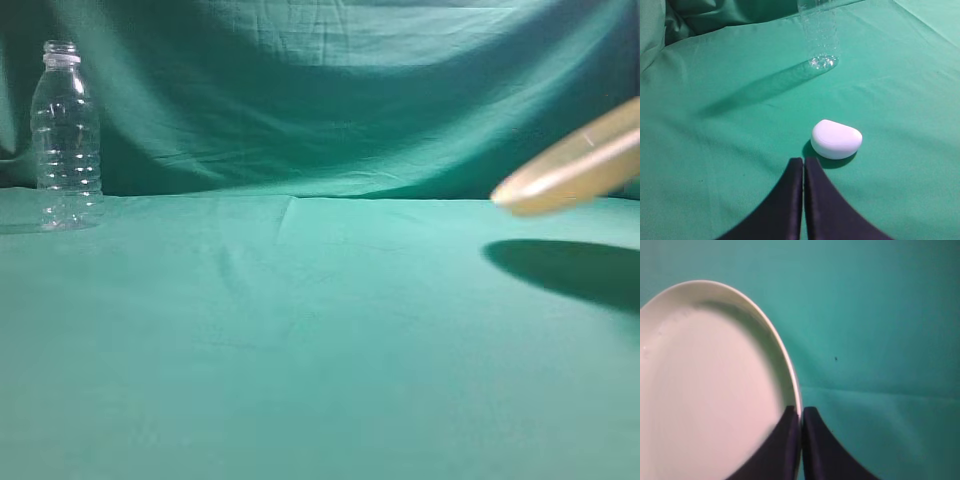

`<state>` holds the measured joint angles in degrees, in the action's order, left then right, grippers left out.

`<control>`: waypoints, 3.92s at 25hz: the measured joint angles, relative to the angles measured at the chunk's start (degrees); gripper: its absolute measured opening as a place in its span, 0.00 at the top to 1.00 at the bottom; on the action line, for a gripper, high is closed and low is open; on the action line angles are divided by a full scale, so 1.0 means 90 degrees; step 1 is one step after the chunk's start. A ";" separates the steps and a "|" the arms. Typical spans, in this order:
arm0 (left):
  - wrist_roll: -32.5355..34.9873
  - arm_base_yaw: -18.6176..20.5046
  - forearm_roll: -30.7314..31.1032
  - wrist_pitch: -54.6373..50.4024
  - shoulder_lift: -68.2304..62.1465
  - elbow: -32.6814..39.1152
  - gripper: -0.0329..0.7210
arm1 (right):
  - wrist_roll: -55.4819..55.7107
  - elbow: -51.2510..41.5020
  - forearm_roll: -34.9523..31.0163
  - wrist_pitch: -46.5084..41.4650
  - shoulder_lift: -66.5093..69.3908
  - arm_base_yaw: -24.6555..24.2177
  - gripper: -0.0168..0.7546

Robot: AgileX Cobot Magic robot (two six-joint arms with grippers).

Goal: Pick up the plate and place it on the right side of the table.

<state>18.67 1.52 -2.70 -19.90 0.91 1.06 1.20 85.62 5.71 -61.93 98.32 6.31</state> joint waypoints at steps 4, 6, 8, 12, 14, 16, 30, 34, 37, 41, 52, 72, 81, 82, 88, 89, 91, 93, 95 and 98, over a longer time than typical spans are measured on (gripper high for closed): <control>0.0000 0.0000 0.0000 0.0000 0.0000 0.0000 0.96 | -0.0046 -0.1104 -0.0307 0.0728 -0.0075 -0.0600 0.98; 0.0000 0.0000 0.0000 0.0000 0.0000 0.0000 0.96 | -0.0068 -0.1596 -0.0365 0.1160 -0.0075 -0.0706 0.98; 0.0000 0.0000 0.0000 0.0000 0.0000 0.0000 0.96 | -0.0084 -0.1965 -0.0389 0.1589 -0.0075 -0.0732 0.98; 0.0000 0.0000 0.0000 0.0000 0.0000 0.0000 0.96 | -0.0088 -0.2336 -0.0362 0.2164 0.0044 -0.0732 0.98; 0.0000 0.0000 0.0000 0.0000 0.0000 0.0000 0.96 | -0.0098 -0.2350 -0.0333 0.2305 0.0205 -0.0732 0.98; 0.0000 0.0000 0.0000 0.0000 0.0000 0.0000 0.96 | -0.0098 -0.2361 -0.0296 0.2417 0.0327 -0.0732 0.89; 0.0000 0.0000 0.0000 0.0000 0.0000 0.0000 0.96 | -0.0071 -0.1274 -0.1248 0.1112 0.0346 -0.0732 0.71; 0.0000 0.0000 0.0000 0.0000 0.0000 0.0000 0.96 | -0.0484 -0.0887 -0.1660 0.0721 -0.0222 -0.0629 0.98; 0.0000 0.0000 0.0000 0.0000 0.0000 0.0000 0.96 | -0.0809 -0.0782 -0.2107 0.0583 -0.0904 -0.0567 0.98; 0.0000 0.0000 0.0000 0.0000 0.0000 0.0000 0.96 | -0.0912 -0.0768 -0.2403 0.0437 -0.1944 -0.0556 0.98; 0.0000 0.0000 0.0000 0.0000 0.0000 0.0000 0.96 | -0.1517 -0.0768 -0.2453 0.0117 -0.4657 -0.0556 0.98; 0.0000 0.0000 0.0000 0.0000 0.0000 0.0000 0.96 | -0.1714 -0.3819 -0.2538 0.0842 -0.9685 -0.0556 0.98; 0.0000 0.0000 0.0000 0.0000 0.0000 0.0000 0.96 | -0.1719 -0.4062 -0.2236 0.0050 -1.0344 -0.0556 0.98; 0.0000 0.0000 0.0000 0.0000 0.0000 0.0000 0.96 | -0.1719 -0.4087 -0.2220 0.0107 -1.0344 -0.0556 0.98; 0.0000 0.0000 0.0000 0.0000 0.0000 0.0000 0.96 | -0.1719 -0.4968 -0.1957 0.1748 -1.0400 -0.0556 0.98; 0.0000 0.0000 0.0000 0.0000 0.0000 0.0000 0.96 | -0.1719 -0.5269 -0.1931 0.2059 -1.0444 -0.0544 0.98; 0.0000 0.0000 0.0000 0.0000 0.0000 0.0000 0.96 | -0.1719 -0.5866 -0.1919 0.2594 -1.0521 -0.0454 0.98; 0.0000 0.0000 0.0000 0.0000 0.0000 0.0000 0.96 | -0.1719 -0.6551 -0.1896 0.3150 -1.0632 -0.0312 0.98; 0.0000 0.0000 0.0000 0.0000 0.0000 0.0000 0.96 | -0.1719 -0.7160 -0.1896 0.3559 -1.0792 -0.0165 0.98; 0.0000 0.0000 0.0000 0.0000 0.0000 0.0000 0.96 | -0.1719 -0.8016 -0.1896 0.4067 -1.0979 -0.0038 0.98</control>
<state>18.67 1.52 -2.70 -19.90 0.91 1.06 -14.26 13.48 -11.35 -25.33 -0.49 5.97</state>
